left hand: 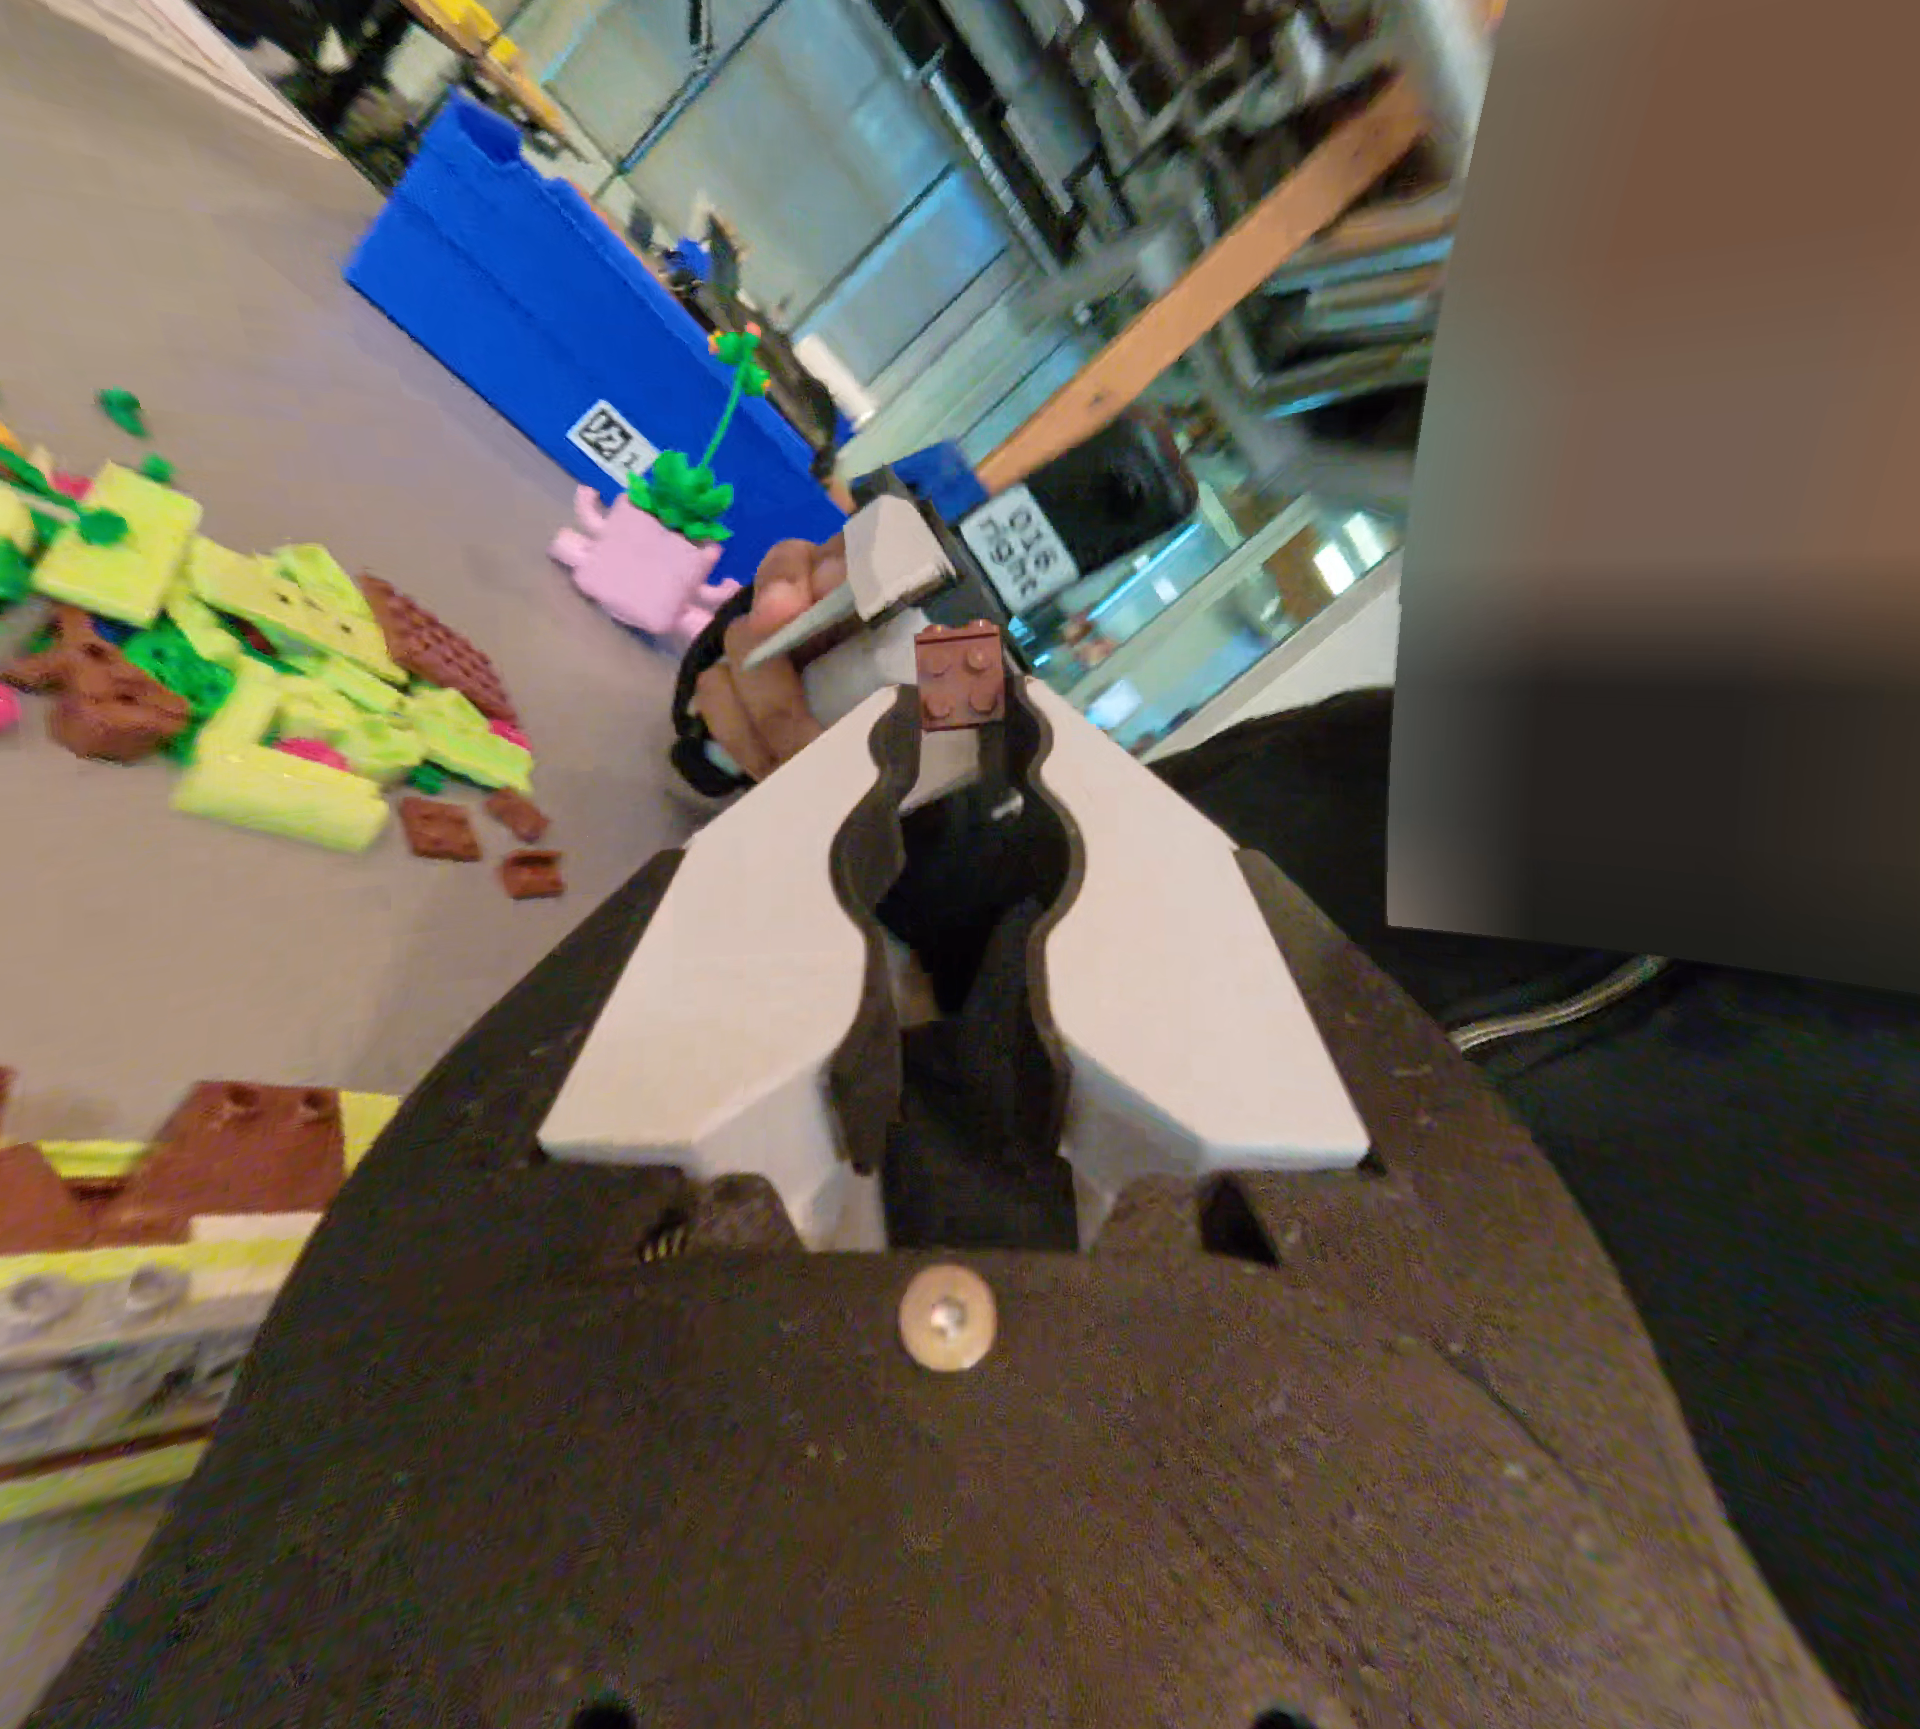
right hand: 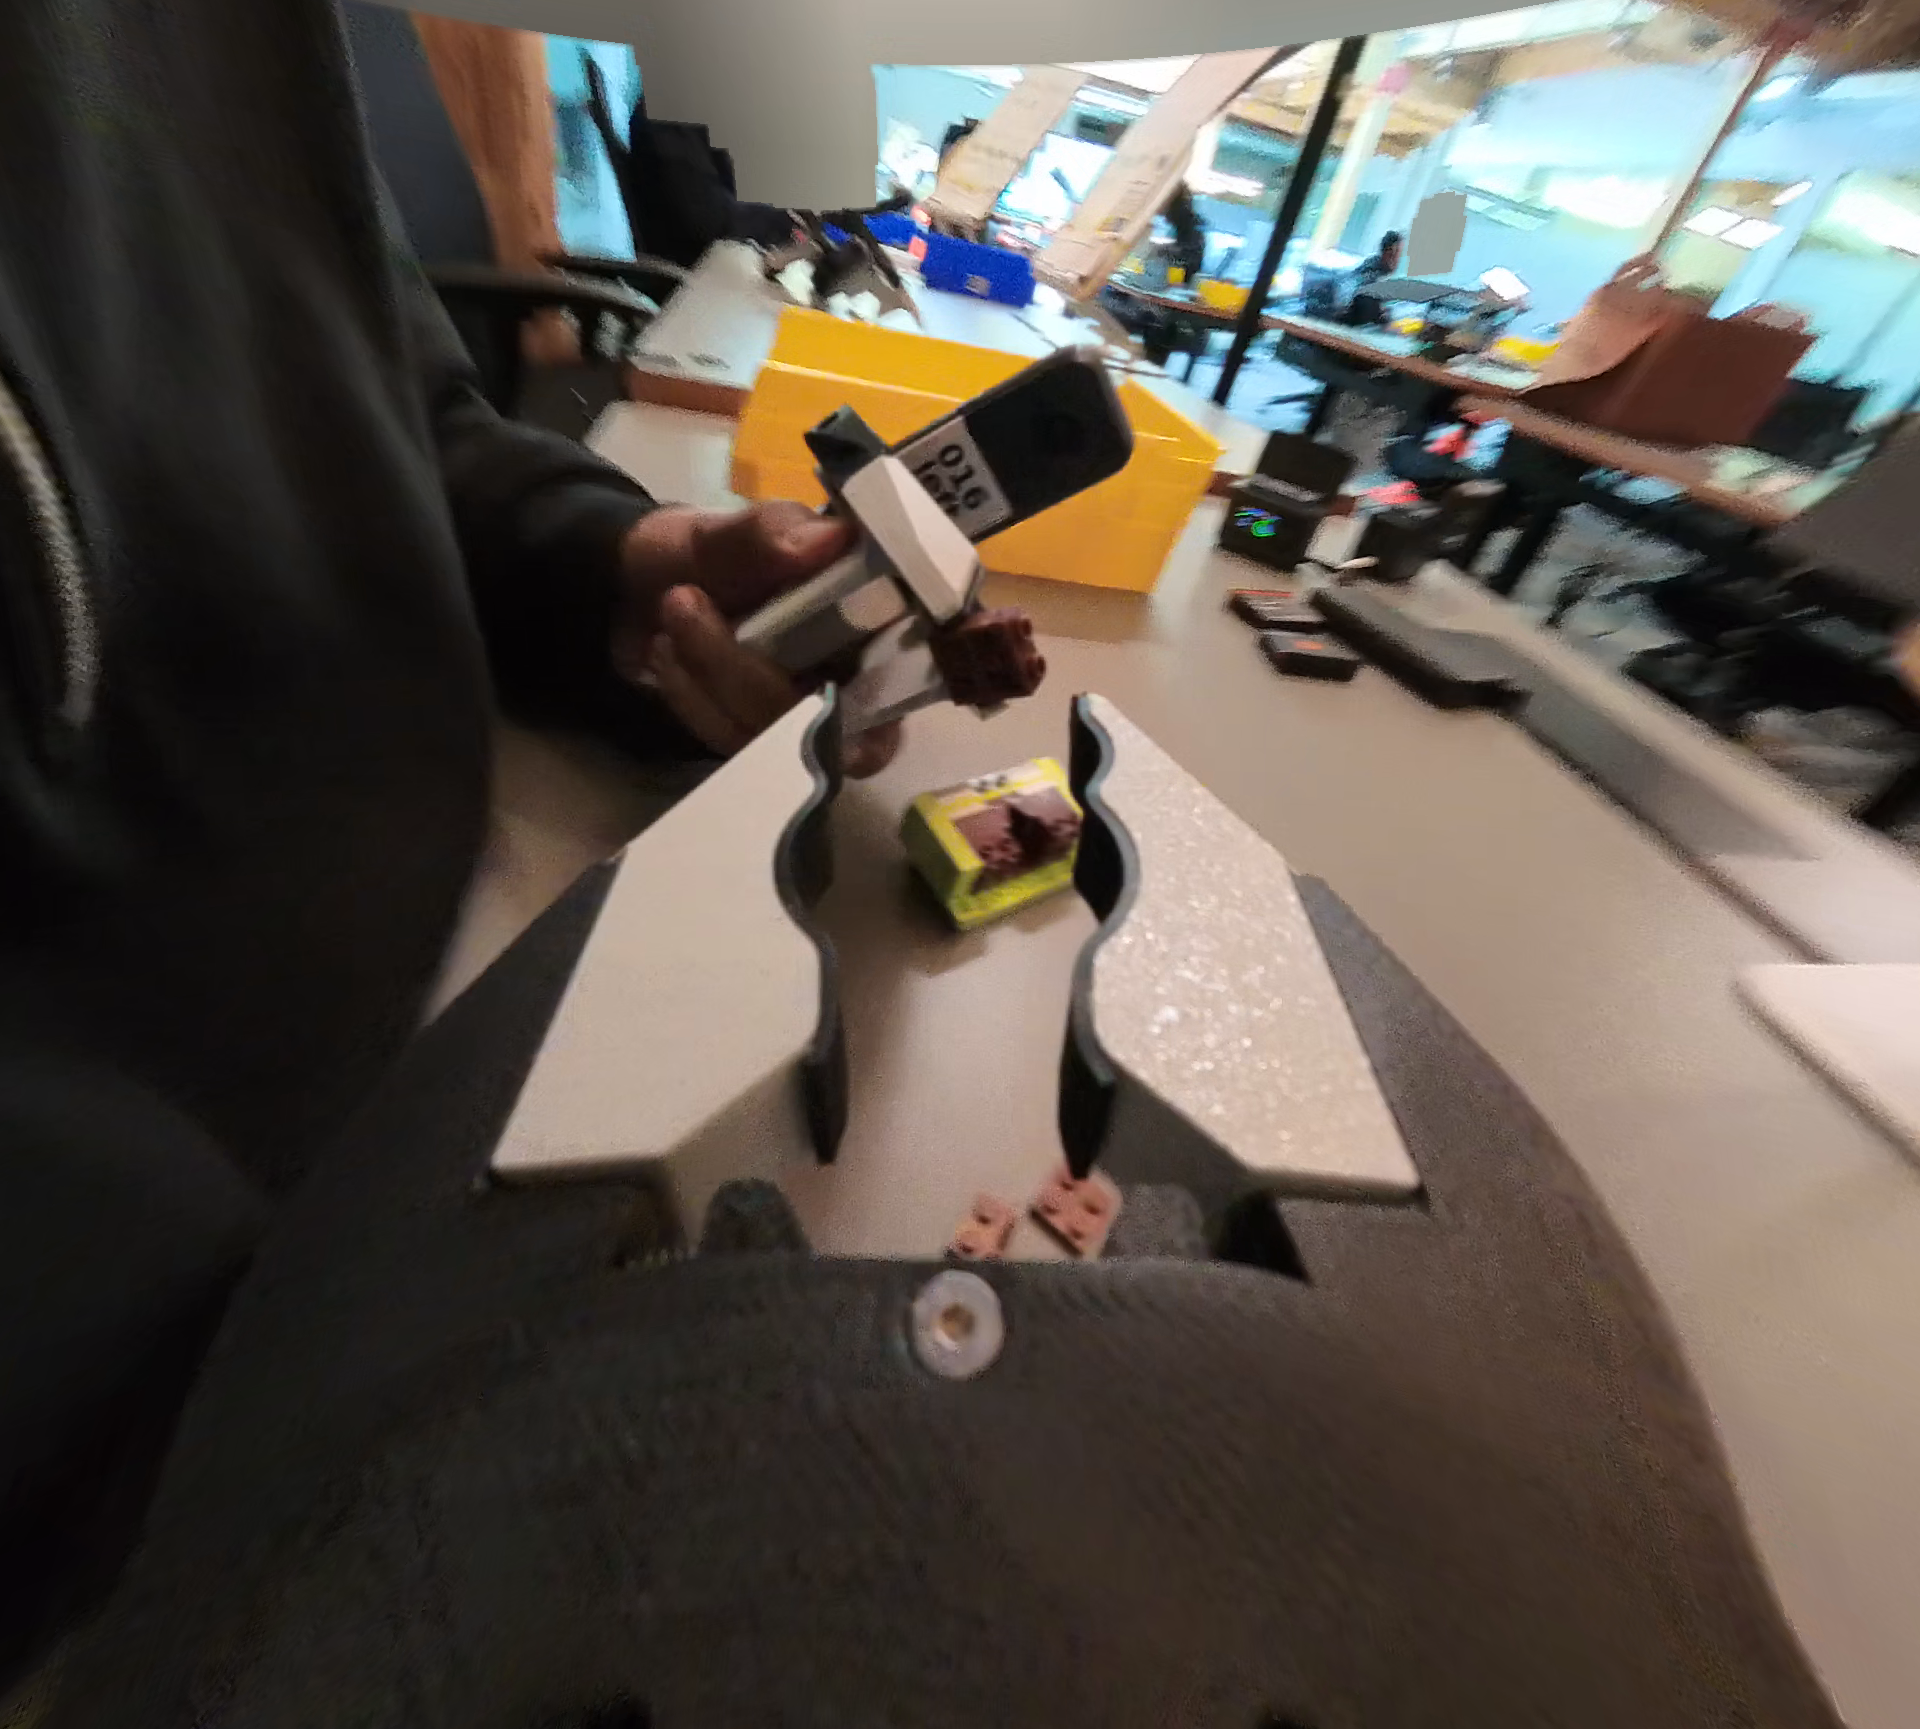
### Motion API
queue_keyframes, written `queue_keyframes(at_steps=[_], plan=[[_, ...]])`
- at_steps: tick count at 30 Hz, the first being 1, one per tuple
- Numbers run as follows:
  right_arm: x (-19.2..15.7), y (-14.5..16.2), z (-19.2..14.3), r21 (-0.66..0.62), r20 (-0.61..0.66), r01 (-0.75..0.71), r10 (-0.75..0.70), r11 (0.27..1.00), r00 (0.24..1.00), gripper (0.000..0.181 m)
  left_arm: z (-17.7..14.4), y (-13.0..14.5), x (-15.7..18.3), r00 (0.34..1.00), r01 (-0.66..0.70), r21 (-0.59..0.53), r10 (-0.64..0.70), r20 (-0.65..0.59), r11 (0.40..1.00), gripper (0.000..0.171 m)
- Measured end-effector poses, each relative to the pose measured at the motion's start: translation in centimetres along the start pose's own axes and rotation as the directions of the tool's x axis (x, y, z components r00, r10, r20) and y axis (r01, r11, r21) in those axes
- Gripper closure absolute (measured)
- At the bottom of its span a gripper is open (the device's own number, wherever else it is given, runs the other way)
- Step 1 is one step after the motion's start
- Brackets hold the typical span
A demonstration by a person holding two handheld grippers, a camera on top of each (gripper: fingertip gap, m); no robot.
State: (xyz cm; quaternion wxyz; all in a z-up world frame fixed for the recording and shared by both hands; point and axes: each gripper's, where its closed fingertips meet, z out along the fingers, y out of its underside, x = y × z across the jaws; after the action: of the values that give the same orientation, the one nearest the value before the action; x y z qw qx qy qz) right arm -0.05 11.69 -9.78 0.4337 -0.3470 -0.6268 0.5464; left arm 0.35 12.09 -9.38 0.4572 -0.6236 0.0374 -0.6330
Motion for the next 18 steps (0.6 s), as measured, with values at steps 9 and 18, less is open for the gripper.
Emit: queue_keyframes(at_steps=[9,18], plan=[[0.35,-0.28,0.67,-0.103,-0.203,0.329,-0.344,0.939,0.917,0.157,0.52,0.24,-0.12,0.987,0.155,0.062,-0.151,-0.061,0.986,0.158],[0.18,-0.34,0.33,-0.089,-0.154,0.238,-0.250,0.967,0.956,0.164,0.69,0.72,0.26,0.979,0.171,0.033,-0.166,-0.118,0.985,0.158]])
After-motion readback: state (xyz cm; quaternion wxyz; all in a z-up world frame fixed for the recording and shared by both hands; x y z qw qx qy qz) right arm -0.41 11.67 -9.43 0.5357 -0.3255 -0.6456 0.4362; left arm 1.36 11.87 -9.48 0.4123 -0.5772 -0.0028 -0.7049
